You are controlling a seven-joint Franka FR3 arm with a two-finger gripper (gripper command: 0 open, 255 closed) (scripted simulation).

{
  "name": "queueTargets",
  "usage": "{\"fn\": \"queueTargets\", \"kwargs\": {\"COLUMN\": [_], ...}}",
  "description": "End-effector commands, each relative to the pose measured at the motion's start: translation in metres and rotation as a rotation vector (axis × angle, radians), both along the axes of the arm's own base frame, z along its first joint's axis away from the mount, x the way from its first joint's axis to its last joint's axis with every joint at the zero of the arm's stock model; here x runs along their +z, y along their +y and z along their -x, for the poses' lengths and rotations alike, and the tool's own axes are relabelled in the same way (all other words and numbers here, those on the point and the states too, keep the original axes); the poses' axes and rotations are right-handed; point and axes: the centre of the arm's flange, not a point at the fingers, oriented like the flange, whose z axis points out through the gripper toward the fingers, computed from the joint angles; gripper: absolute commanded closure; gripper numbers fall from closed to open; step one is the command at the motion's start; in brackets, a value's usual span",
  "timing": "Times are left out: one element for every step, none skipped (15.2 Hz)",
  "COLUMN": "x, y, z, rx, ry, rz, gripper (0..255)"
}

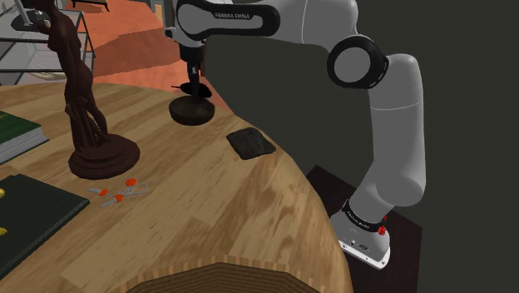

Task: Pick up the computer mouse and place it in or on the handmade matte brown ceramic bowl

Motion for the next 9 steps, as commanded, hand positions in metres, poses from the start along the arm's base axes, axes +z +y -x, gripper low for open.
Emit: {"fn": "queueTargets", "kwargs": {"x": [-0.010, -0.016, -0.021, -0.026, -0.031, -0.037, -0.042, -0.047, -0.053], "y": [-0.002, -0.002, -0.002, -0.002, -0.002, -0.002, -0.002, -0.002, -0.002], "z": [-0.004, -0.004, -0.004, -0.004, -0.004, -0.004, -0.004, -0.004, -0.004], "rx": [0.001, 0.001, 0.001, 0.001, 0.001, 0.001, 0.001, 0.001, 0.001], "ry": [-0.001, -0.001, -0.001, -0.001, -0.001, -0.001, -0.001, -0.001, -0.001], "rz": [0.000, 0.000, 0.000, 0.000, 0.000, 0.000, 0.000, 0.000, 0.000], "gripper": [255, 255, 255, 255, 255, 255, 255, 255, 255]}}
